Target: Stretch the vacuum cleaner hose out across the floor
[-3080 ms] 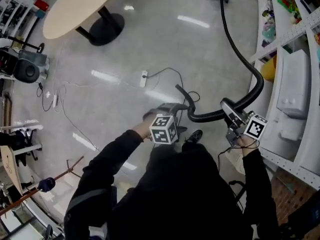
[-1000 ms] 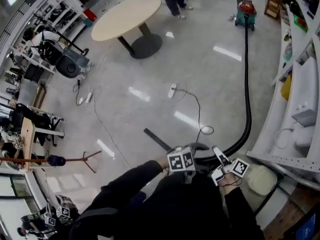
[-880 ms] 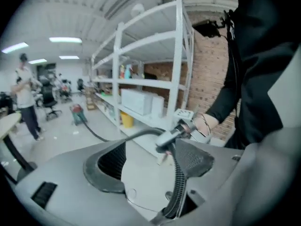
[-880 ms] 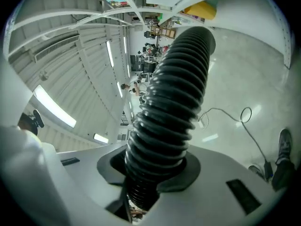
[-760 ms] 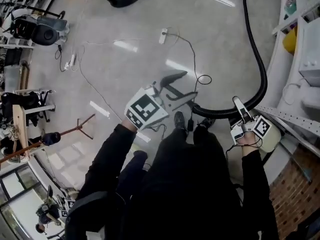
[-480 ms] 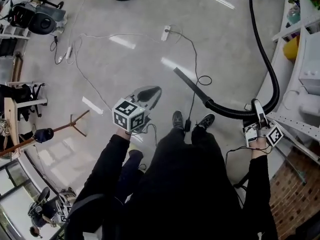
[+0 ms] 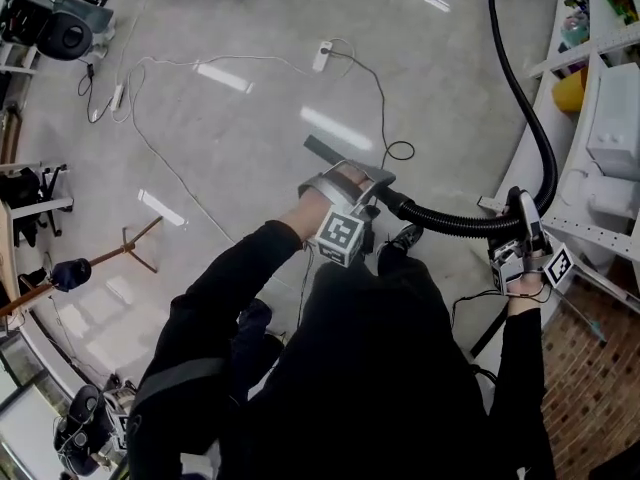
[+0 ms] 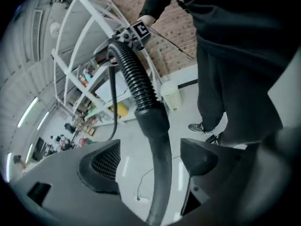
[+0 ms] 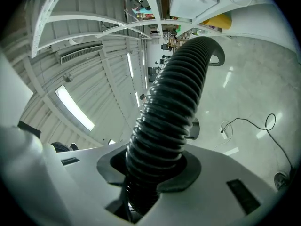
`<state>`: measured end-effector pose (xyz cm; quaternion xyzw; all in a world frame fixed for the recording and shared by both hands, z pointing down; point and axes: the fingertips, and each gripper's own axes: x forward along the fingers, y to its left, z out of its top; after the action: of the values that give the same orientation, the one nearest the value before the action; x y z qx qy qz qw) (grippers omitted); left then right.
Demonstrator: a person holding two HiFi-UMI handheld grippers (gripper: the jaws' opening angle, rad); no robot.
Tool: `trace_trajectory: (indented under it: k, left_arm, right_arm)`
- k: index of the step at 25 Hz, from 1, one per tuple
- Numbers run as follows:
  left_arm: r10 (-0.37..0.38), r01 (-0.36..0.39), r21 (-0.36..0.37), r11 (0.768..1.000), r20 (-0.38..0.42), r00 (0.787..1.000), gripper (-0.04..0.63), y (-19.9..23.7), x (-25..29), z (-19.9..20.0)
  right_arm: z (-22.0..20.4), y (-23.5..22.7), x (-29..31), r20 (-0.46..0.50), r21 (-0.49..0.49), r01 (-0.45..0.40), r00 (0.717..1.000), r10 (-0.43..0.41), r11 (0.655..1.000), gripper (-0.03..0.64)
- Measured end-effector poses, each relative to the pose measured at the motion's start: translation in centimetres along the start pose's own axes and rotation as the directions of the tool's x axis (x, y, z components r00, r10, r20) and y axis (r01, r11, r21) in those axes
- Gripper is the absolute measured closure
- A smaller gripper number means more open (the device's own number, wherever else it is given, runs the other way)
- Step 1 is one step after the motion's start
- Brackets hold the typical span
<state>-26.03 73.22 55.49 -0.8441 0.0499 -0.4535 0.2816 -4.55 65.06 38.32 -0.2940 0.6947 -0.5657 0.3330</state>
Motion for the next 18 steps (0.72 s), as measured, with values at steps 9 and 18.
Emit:
trace_trajectory:
  k: [9,18]
  left_arm:
    - [-0.164,0.171,-0.313,0.934,0.048,0.985,0.376,-6.0,2.1,6.8]
    - [-0.627,0.6,-0.622,0.504,0.214,0.749,0.387,-18.2,-2.9,19.1]
  right_arm:
    - [0.6,-0.6,-2.2,-0.005,0.101,-0.039,0.999,0.04,0.994,0.483]
    - [-4.1,-15.2,-11.7,-0.109,0.296,0.175,0.983,-0.148,0.939,0.199]
